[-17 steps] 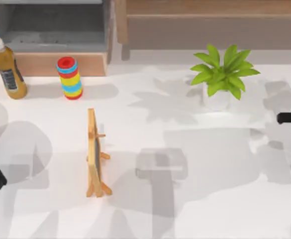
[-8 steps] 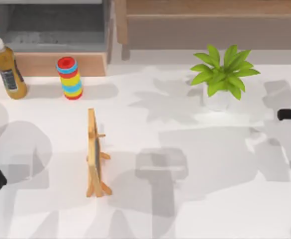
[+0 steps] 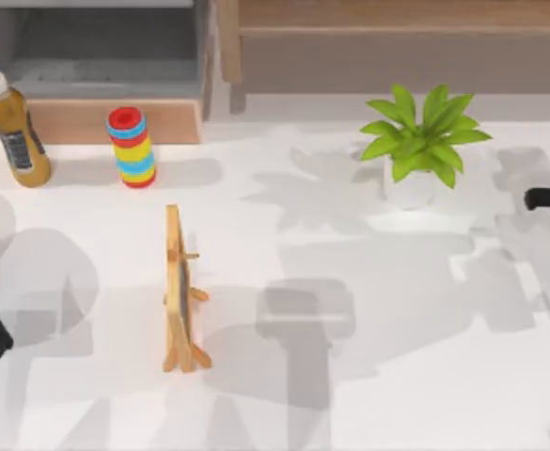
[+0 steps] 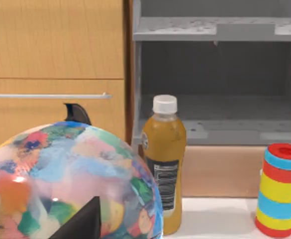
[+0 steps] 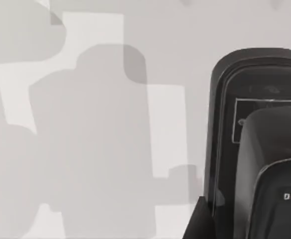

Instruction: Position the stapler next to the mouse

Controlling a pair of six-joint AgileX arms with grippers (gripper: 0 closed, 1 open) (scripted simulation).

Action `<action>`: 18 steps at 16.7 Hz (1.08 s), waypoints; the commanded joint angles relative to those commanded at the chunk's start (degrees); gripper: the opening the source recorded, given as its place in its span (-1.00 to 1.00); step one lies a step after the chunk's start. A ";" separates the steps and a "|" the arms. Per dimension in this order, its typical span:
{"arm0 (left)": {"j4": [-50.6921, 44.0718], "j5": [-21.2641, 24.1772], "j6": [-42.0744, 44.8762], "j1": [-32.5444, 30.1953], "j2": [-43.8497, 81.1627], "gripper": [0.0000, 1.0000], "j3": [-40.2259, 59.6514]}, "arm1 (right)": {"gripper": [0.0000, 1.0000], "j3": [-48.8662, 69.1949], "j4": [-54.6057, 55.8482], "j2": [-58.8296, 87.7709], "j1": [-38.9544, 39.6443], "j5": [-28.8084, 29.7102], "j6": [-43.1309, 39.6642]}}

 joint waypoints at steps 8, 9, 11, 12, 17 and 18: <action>0.00 0.00 0.00 0.00 0.00 1.00 0.00 | -1.00 -0.66 2.69 0.97 0.03 -0.15 0.02; 0.00 0.00 0.00 0.00 0.00 1.00 0.00 | -1.00 -1.02 2.95 1.38 0.04 -0.15 0.00; 0.00 0.00 0.00 0.00 0.00 1.00 0.00 | -1.00 -1.92 3.37 2.37 0.06 -0.13 -0.05; 0.00 0.00 0.00 0.00 0.00 1.00 0.00 | -1.00 -2.48 3.52 2.97 0.06 -0.10 -0.06; 0.00 0.00 0.00 0.00 0.00 1.00 0.00 | -1.00 -4.70 3.67 5.32 0.04 0.06 -0.08; 0.00 0.00 0.00 0.00 0.00 1.00 0.00 | -1.00 -4.70 3.67 5.32 0.04 0.06 -0.08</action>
